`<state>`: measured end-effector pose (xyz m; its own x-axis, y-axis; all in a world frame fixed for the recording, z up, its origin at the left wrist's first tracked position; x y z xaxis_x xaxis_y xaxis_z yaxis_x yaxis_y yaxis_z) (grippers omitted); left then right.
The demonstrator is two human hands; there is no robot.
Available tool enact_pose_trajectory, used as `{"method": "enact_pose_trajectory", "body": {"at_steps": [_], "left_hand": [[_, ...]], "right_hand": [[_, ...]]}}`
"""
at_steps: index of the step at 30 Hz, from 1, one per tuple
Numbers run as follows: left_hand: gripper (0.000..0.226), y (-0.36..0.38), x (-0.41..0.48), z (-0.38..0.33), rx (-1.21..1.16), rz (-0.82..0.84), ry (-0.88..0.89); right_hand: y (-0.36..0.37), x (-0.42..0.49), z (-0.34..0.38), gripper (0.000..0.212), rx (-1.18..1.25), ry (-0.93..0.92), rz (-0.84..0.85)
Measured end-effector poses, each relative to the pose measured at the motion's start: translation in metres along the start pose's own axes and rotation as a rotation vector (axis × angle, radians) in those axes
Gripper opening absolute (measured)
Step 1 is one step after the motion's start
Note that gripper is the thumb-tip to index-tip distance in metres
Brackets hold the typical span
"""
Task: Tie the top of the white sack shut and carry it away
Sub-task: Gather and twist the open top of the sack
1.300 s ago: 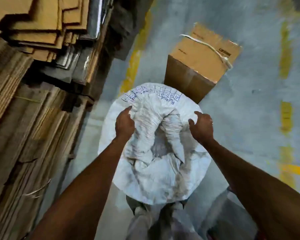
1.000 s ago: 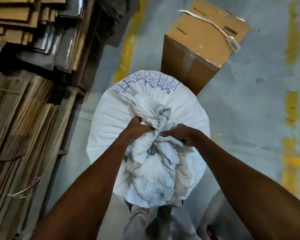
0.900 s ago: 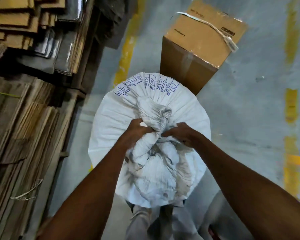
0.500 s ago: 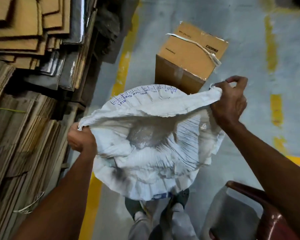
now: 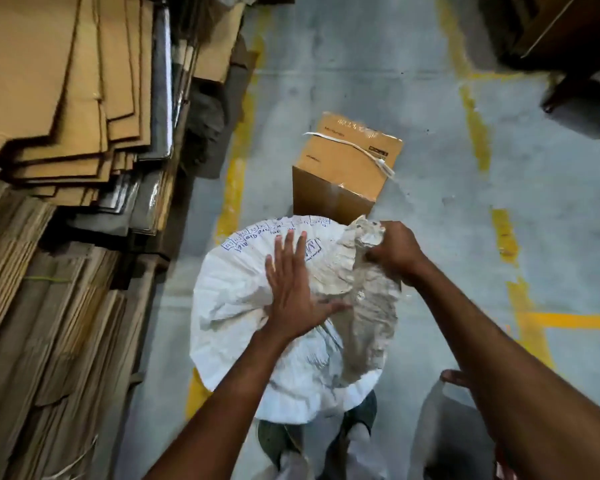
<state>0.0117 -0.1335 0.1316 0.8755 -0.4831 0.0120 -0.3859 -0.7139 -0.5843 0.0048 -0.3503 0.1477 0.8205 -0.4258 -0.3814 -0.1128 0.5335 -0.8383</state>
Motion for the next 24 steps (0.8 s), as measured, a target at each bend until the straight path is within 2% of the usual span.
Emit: {"method": "enact_pose_trajectory", "body": {"at_steps": [1,3,6,8,9,11,13,14,16,17,19,21,24], "left_hand": [[0.152,0.022,0.009,-0.028,0.014,0.134,0.014],[0.157,0.047,0.020,-0.066,0.086,0.247,0.011],[0.134,0.051,0.018,-0.070,0.025,0.132,-0.257],[0.108,0.035,0.007,-0.061,-0.043,-0.033,-0.389],[0.094,0.023,0.004,-0.055,-0.089,-0.102,-0.403],[0.067,0.000,0.005,-0.045,-0.163,-0.165,-0.322],[0.050,-0.014,0.013,-0.034,-0.155,-0.105,-0.237],[0.049,-0.021,0.018,-0.030,-0.136,-0.070,-0.225],[0.056,-0.032,0.025,-0.027,-0.123,-0.009,-0.251],[0.061,-0.035,0.027,-0.027,-0.136,0.011,-0.252],[0.075,-0.034,0.024,-0.031,-0.152,0.046,-0.245],[0.102,-0.029,0.018,-0.036,-0.090,0.078,-0.283],[0.127,-0.013,0.015,-0.042,0.026,0.129,-0.310]], "right_hand": [[-0.008,-0.007,0.007,0.031,0.059,0.045,-0.105],[-0.020,-0.019,0.017,0.036,0.182,0.191,-0.240],[-0.020,-0.023,0.008,0.033,0.361,0.442,-0.231],[-0.035,-0.026,0.006,0.016,0.407,0.459,-0.249],[-0.045,-0.026,0.007,0.010,0.374,0.411,-0.263],[-0.066,-0.018,0.018,0.004,0.188,0.181,-0.244],[-0.071,-0.013,0.031,0.006,-0.029,-0.067,-0.166],[-0.071,-0.013,0.036,0.008,-0.101,-0.154,-0.135],[-0.070,-0.020,0.042,0.004,-0.158,-0.238,-0.090],[-0.070,-0.024,0.045,0.010,-0.165,-0.242,-0.069],[-0.064,-0.031,0.045,0.041,-0.183,-0.185,-0.003],[-0.060,-0.034,0.045,0.062,-0.211,-0.127,0.046],[-0.046,-0.039,0.056,0.050,-0.245,-0.161,0.135]]}}
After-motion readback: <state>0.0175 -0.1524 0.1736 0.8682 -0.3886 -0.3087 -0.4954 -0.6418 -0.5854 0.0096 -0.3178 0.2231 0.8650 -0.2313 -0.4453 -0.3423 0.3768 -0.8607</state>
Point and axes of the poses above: each hand's wrist, its own x-axis towards the middle knuckle, its own y-axis out of the palm, z = x × y, the point moved 10 cm from there along x, towards the middle knuckle, and after that the axes turned 13 degrees about -x, right-handed, at the moved point
